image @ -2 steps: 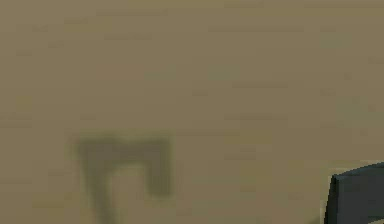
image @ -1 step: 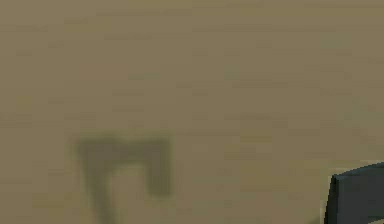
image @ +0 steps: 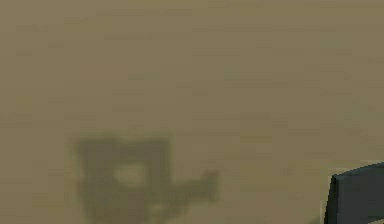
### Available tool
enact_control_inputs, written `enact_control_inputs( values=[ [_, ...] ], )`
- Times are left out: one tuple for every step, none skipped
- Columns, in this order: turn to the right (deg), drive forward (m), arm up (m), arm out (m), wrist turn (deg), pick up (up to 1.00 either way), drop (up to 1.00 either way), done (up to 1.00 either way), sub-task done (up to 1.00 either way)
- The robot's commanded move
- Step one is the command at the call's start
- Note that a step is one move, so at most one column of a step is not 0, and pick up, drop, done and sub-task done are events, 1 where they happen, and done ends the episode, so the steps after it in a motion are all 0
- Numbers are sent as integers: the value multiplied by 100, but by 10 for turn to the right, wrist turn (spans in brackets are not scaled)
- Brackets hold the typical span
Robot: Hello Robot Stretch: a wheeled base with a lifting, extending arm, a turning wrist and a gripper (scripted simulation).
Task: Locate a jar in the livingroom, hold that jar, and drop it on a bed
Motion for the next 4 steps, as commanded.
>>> enact_control_inputs(
  values=[
    [0, 0, 0, 22, 0, 0, 0, 0, 0],
    [0, 0, 0, 0, 450, 0, 0, 0, 0],
    [0, 0, 0, 0, 450, 0, 0, 0, 0],
    [0, 0, 0, 0, 450, 0, 0, 0, 0]
  ],
)
